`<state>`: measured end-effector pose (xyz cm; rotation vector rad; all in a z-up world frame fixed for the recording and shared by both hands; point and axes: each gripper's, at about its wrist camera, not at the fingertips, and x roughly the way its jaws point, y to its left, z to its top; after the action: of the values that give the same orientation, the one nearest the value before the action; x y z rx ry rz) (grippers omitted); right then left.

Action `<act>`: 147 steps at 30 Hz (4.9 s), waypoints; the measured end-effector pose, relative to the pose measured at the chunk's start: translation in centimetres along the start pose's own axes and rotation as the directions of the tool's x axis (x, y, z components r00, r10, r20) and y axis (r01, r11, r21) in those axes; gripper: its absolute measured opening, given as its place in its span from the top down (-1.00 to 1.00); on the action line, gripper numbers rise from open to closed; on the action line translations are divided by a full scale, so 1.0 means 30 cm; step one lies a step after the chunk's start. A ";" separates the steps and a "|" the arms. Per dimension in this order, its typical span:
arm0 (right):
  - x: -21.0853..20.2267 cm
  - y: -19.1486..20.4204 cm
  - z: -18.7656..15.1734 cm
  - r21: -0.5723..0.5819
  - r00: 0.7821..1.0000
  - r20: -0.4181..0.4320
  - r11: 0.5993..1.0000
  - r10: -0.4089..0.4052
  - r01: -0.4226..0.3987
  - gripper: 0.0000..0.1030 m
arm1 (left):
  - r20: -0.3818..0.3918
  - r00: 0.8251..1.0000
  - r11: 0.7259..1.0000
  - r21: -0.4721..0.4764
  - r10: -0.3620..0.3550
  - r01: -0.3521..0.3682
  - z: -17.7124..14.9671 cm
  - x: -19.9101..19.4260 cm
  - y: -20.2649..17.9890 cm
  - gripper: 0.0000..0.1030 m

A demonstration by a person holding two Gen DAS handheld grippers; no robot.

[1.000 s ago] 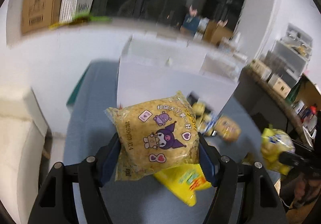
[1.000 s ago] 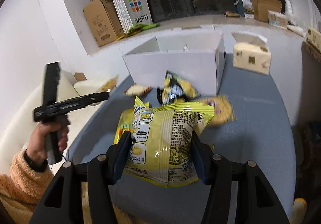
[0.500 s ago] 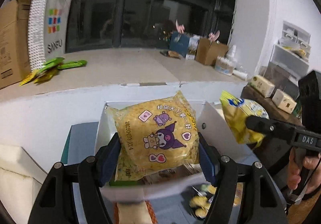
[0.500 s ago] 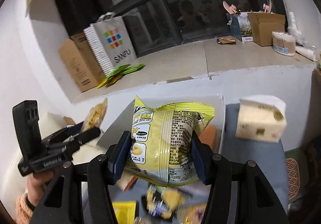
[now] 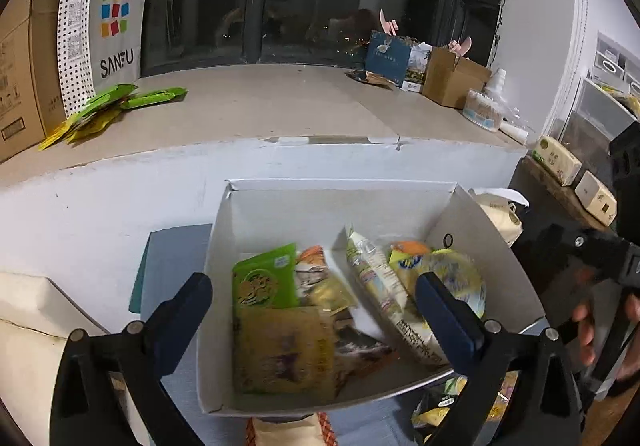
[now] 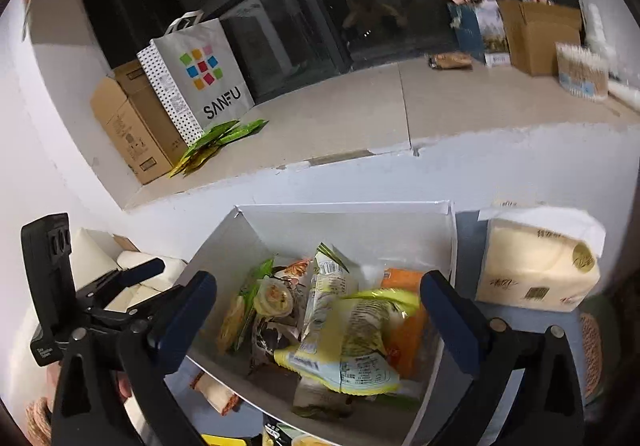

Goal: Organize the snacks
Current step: 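Withdraw both tools from the box toward the table, then grasp the yellow snack bag with the left tool while the right tool grasps a small yellow bag, then drop the yellow snack bag into the box with the left tool while the right tool drops the small bag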

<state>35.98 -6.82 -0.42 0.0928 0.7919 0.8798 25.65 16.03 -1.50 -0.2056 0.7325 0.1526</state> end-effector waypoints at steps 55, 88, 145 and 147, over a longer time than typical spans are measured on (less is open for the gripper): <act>-0.284 0.031 -0.893 -0.246 0.956 -0.240 0.963 -0.168 0.107 0.08 | 0.018 0.996 0.994 0.074 -0.082 0.081 -0.768 -0.490 -0.234 -0.99; -0.408 0.045 -0.869 -0.189 0.983 -0.148 0.979 -0.106 0.077 0.15 | -0.193 0.981 0.999 -0.036 0.009 -0.016 -0.807 -0.228 -0.189 0.07; -0.185 0.073 -0.043 -0.157 0.997 0.070 0.986 -0.044 0.054 -1.00 | 0.142 0.990 0.991 0.134 -0.023 0.004 -0.082 -0.306 -0.067 -1.00; -0.247 0.086 -0.097 -0.181 0.996 0.082 0.983 -0.027 0.042 -1.00 | 0.163 0.986 0.990 0.143 -0.040 0.016 -0.120 -0.365 -0.087 -1.00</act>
<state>29.58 -11.16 2.82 -0.0475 0.6341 0.9063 15.82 11.91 3.63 -0.0671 0.5715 0.0892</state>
